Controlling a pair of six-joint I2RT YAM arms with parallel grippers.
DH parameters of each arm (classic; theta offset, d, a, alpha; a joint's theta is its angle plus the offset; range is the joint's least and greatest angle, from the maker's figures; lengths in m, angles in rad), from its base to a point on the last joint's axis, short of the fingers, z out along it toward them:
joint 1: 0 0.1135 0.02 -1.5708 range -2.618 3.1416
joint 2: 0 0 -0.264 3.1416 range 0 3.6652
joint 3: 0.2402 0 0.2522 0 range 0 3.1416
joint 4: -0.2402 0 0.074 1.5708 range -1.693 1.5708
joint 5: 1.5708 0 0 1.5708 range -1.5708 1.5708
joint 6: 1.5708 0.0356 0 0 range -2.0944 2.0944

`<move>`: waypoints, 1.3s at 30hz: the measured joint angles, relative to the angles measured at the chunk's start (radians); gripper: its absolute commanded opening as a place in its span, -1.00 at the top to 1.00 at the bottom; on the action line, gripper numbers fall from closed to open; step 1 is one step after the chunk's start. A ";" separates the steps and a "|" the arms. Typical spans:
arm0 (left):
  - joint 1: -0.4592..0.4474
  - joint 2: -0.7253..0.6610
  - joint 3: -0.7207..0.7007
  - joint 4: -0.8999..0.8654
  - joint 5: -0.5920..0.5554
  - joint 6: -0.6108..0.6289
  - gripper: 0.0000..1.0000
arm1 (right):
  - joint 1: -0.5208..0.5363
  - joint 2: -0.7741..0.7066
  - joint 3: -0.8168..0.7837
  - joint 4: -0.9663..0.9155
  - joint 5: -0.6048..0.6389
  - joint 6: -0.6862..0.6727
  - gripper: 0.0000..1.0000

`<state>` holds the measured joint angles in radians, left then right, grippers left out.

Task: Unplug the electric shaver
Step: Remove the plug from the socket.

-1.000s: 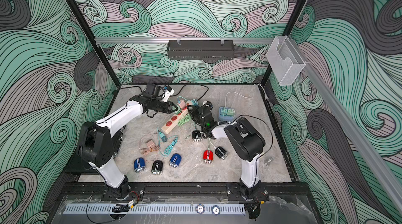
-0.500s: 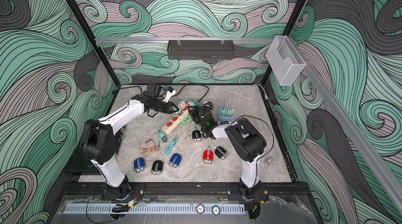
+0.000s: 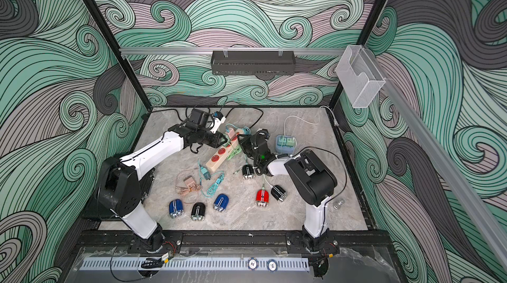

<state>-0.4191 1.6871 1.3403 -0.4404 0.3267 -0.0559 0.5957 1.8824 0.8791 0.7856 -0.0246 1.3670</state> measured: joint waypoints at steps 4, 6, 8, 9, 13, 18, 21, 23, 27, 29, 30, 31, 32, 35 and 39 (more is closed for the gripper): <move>0.051 0.019 0.019 -0.009 0.107 -0.059 1.00 | 0.001 0.000 -0.008 0.035 0.003 -0.001 0.83; 0.070 0.033 0.031 -0.013 0.150 -0.078 1.00 | 0.001 -0.001 -0.008 0.038 0.008 -0.002 0.83; 0.080 0.043 0.039 -0.019 0.176 -0.089 1.00 | 0.002 -0.003 -0.008 0.034 0.014 -0.002 0.83; 0.082 0.044 0.040 -0.021 0.183 -0.091 1.00 | 0.002 -0.005 -0.008 0.031 0.015 -0.003 0.84; 0.084 0.045 0.042 -0.029 0.195 -0.107 1.00 | 0.006 -0.015 -0.008 0.011 0.026 -0.005 0.84; 0.089 0.059 0.061 -0.034 0.236 -0.142 1.00 | 0.006 -0.042 -0.008 -0.020 0.051 -0.024 0.84; 0.092 0.069 0.074 -0.041 0.249 -0.139 1.00 | 0.006 -0.046 -0.010 -0.023 0.063 -0.029 0.85; 0.091 0.073 0.083 -0.057 0.239 -0.126 1.00 | 0.006 -0.046 -0.010 -0.026 0.063 -0.029 0.84; 0.055 0.067 0.084 -0.070 0.143 -0.059 1.00 | 0.007 -0.045 -0.009 -0.043 0.063 -0.035 0.85; 0.027 0.054 0.072 -0.063 0.082 -0.034 1.00 | 0.007 -0.042 -0.009 -0.048 0.065 -0.037 0.85; 0.013 0.039 0.057 -0.051 0.059 -0.024 1.00 | 0.007 -0.041 -0.009 -0.048 0.064 -0.040 0.85; 0.006 0.029 0.046 -0.044 0.043 -0.021 1.00 | 0.008 -0.041 -0.009 -0.049 0.062 -0.041 0.85; -0.001 0.017 0.035 -0.036 0.026 -0.018 1.00 | 0.008 -0.041 -0.009 -0.048 0.059 -0.043 0.85; 0.000 0.005 0.029 -0.028 0.021 -0.039 1.00 | 0.009 -0.041 -0.006 -0.038 0.053 -0.043 0.85; 0.025 0.005 0.029 -0.022 0.077 -0.094 1.00 | 0.009 -0.041 -0.007 -0.024 0.054 -0.042 0.85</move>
<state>-0.3939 1.6924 1.3697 -0.4625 0.4042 -0.1497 0.6044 1.8416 0.8719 0.7612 0.0296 1.3247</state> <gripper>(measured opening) 0.278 0.296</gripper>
